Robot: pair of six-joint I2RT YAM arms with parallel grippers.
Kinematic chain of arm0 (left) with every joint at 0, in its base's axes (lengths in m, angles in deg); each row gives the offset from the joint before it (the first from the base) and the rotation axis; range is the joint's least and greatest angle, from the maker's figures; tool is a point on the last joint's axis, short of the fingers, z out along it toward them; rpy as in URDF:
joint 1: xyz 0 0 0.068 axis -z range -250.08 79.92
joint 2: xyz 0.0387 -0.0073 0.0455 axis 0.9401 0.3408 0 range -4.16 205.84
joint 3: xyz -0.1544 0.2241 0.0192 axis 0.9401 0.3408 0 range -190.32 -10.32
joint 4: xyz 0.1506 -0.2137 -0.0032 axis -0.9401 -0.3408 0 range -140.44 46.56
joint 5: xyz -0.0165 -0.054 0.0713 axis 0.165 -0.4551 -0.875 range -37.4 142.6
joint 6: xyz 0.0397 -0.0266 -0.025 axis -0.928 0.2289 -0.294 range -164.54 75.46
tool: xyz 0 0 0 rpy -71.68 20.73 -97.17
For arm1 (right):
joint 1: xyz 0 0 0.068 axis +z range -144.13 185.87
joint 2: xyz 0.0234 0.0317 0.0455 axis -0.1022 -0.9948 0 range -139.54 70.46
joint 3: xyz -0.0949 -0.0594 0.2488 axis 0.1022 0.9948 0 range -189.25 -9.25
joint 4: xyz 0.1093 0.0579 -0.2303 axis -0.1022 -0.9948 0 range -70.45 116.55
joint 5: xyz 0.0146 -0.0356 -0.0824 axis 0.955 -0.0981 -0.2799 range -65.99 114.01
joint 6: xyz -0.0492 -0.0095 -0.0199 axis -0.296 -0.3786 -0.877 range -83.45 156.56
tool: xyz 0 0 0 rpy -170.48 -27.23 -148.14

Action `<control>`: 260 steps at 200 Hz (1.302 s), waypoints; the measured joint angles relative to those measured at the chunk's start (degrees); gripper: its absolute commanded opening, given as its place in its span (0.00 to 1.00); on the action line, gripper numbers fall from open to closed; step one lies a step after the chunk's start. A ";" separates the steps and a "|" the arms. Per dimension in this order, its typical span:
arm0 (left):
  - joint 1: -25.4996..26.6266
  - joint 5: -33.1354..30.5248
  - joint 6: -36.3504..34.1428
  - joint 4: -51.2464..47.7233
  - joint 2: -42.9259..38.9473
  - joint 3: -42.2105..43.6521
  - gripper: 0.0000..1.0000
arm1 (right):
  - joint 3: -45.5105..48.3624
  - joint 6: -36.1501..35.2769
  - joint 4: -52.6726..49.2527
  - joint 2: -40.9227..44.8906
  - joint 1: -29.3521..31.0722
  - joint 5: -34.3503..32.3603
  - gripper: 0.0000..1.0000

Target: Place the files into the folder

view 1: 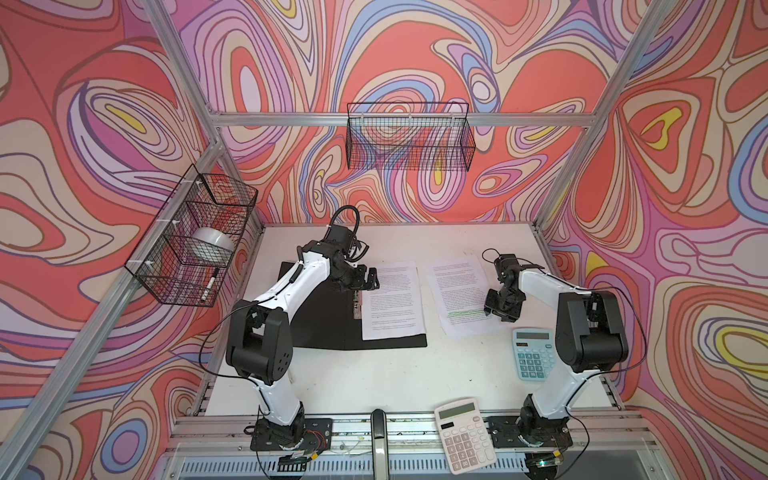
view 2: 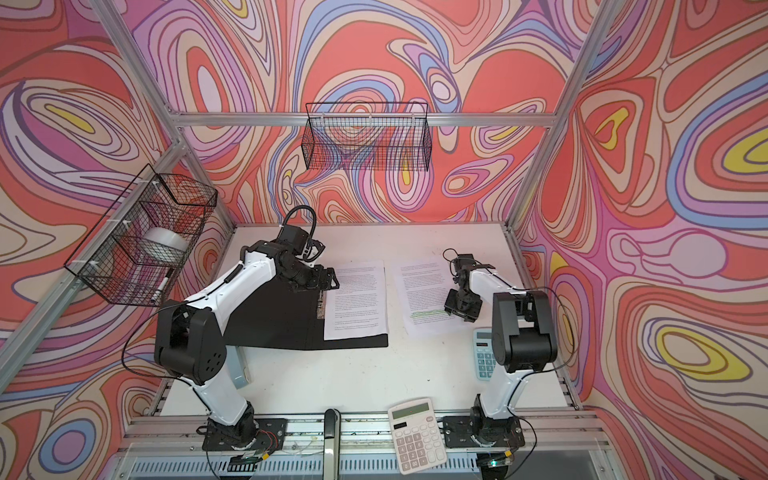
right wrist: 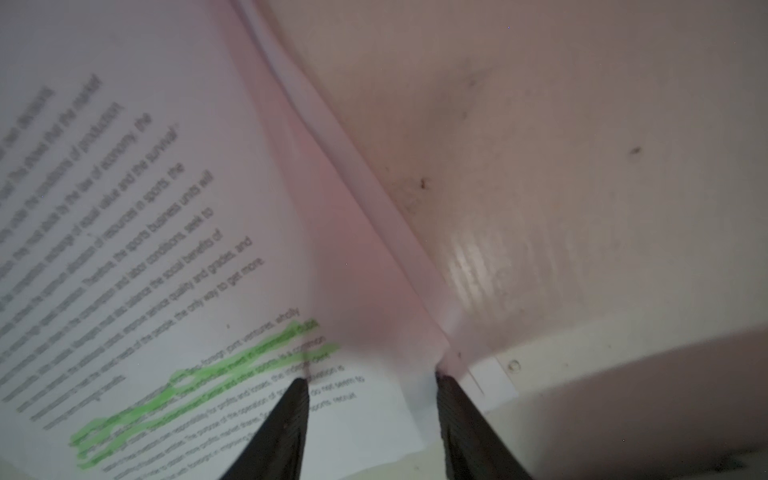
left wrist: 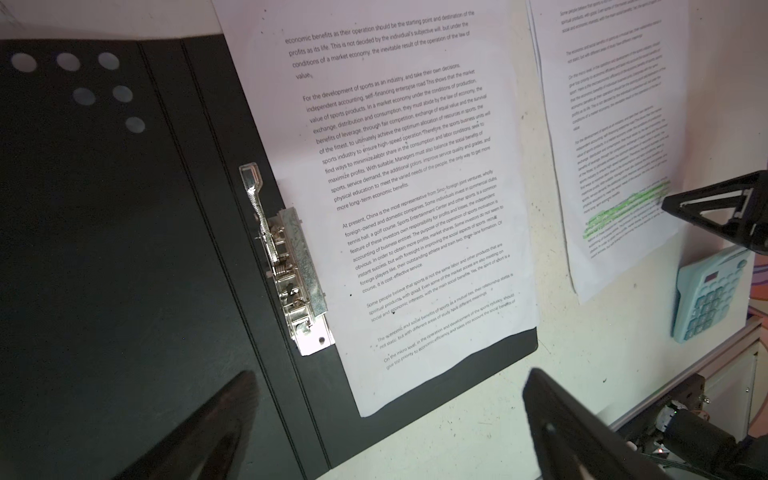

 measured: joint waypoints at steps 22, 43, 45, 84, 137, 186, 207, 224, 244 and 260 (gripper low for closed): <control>0.00 -0.04 -0.02 0.09 -0.04 0.96 1.00 | -0.35 -0.55 0.24 -0.70 0.11 -1.16 0.44; 0.00 -0.11 -0.02 0.17 -0.44 1.66 1.00 | -0.35 -0.87 0.66 -0.74 0.11 -1.73 0.27; 0.00 -0.13 -0.02 0.17 -0.50 1.73 1.00 | -0.35 -0.96 0.70 -0.74 0.11 -1.79 0.25; 0.04 -0.33 0.00 0.33 -1.70 2.14 1.00 | -0.13 -1.44 1.55 -0.52 0.11 -3.72 0.08; 0.04 -0.48 -0.02 0.33 -2.14 2.16 1.00 | 0.00 -2.25 0.81 5.27 0.11 -3.26 0.00; 0.04 -1.11 -0.02 0.31 -3.06 2.14 1.00 | -7.78 -2.97 -1.99 9.20 0.11 3.65 0.00; 0.04 -1.20 -0.04 0.31 -3.37 2.14 1.00 | -9.18 -3.48 -3.10 8.66 0.11 4.94 0.05; 0.04 -1.36 -0.04 0.31 -3.65 2.14 1.00 | -8.87 -3.56 -4.55 7.85 0.11 4.59 0.12; 0.04 -1.33 -0.04 0.33 -3.87 2.16 1.00 | -7.80 -3.63 -5.90 7.30 0.11 3.63 0.20; 0.04 -1.31 -0.04 0.33 -3.87 2.16 1.00 | -7.08 -3.52 -6.67 7.28 0.11 3.26 0.25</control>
